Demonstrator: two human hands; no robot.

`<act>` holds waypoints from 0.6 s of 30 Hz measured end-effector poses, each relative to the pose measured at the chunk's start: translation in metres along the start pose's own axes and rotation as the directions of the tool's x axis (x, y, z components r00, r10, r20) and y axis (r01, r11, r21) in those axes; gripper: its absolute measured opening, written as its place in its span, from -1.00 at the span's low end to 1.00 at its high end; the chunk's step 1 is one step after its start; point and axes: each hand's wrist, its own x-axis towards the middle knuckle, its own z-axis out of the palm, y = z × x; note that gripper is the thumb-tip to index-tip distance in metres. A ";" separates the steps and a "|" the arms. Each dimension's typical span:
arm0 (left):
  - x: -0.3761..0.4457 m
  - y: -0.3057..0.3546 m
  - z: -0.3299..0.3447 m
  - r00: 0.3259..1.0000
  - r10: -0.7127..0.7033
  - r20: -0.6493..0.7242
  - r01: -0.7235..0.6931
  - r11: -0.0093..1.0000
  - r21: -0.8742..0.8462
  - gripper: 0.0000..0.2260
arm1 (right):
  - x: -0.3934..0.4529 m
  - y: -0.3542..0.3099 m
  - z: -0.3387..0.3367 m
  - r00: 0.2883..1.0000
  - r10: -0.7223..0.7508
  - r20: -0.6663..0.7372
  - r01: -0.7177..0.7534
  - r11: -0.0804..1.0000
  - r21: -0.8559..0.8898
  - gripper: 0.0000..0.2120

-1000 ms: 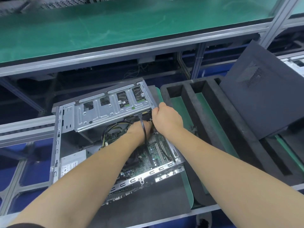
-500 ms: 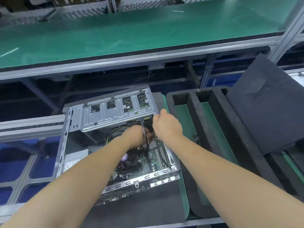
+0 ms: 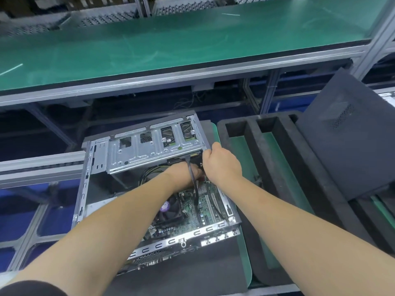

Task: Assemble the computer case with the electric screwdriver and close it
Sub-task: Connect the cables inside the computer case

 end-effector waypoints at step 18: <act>-0.060 0.003 -0.012 0.991 -0.132 0.024 0.128 0.871 -0.475 -0.66 | -0.001 -0.003 -0.001 0.994 -0.071 0.080 0.089 0.964 -0.250 -0.78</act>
